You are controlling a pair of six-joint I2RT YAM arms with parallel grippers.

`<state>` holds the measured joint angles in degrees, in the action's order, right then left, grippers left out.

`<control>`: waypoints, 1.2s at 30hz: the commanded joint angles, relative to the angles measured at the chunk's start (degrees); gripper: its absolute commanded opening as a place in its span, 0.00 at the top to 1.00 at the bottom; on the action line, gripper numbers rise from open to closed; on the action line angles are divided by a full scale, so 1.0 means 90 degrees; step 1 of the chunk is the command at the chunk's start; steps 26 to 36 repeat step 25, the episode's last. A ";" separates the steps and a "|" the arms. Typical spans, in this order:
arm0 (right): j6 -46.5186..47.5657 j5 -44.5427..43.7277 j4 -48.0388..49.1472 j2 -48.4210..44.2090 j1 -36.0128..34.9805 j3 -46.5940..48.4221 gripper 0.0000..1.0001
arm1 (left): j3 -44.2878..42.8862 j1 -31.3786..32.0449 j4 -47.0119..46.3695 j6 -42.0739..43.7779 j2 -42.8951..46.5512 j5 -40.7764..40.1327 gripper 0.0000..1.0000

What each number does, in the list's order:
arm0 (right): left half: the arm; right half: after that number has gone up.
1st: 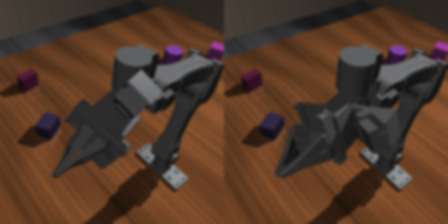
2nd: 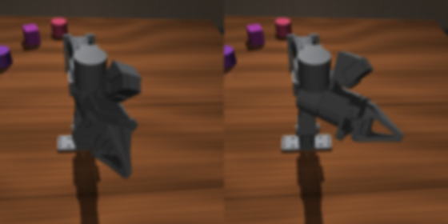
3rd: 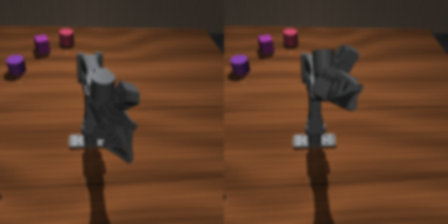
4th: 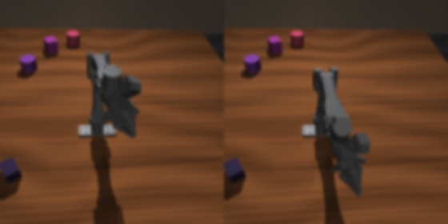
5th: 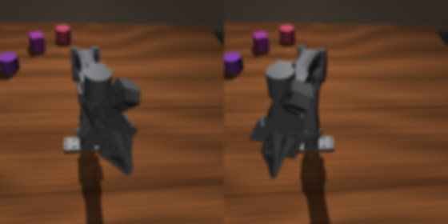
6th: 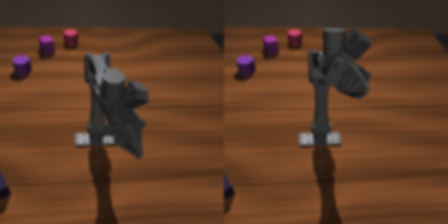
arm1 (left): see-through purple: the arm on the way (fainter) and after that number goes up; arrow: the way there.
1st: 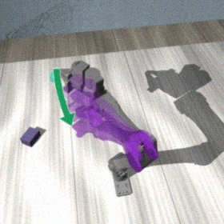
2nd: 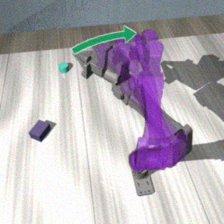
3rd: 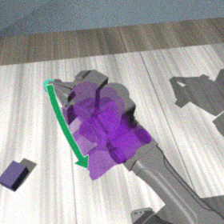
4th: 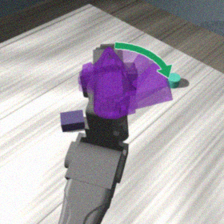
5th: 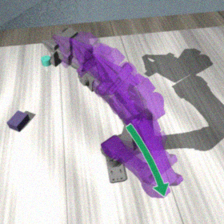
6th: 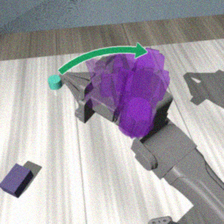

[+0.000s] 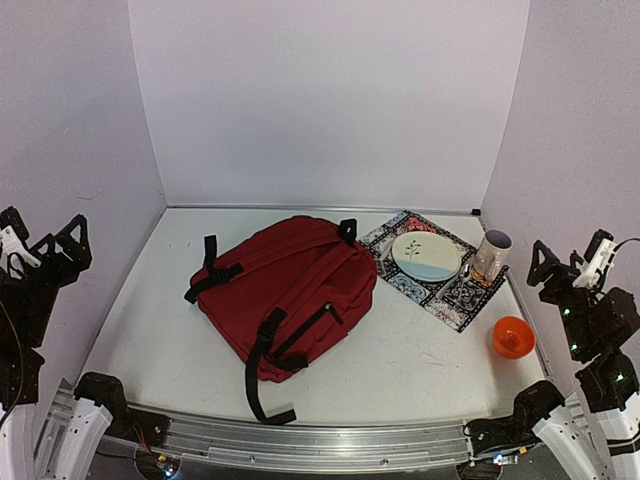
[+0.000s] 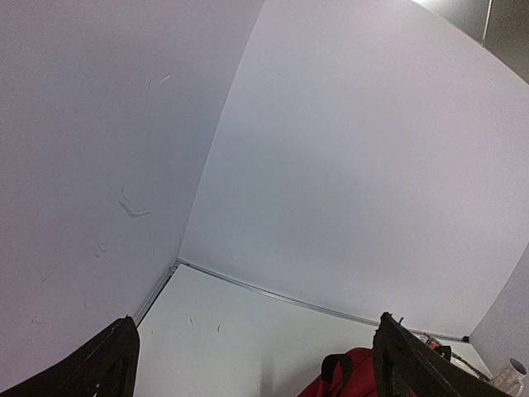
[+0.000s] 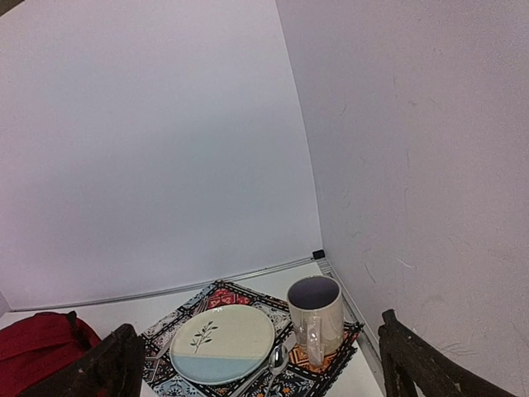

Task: Pack the student bag
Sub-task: Reset both arms

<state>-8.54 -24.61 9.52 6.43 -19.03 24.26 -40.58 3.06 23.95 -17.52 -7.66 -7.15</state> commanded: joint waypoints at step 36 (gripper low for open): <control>0.0295 0.0037 0.0296 -0.0003 -0.0011 -0.0118 0.02 | 0.0134 0.0470 0.0077 0.0072 0.0101 0.0114 0.01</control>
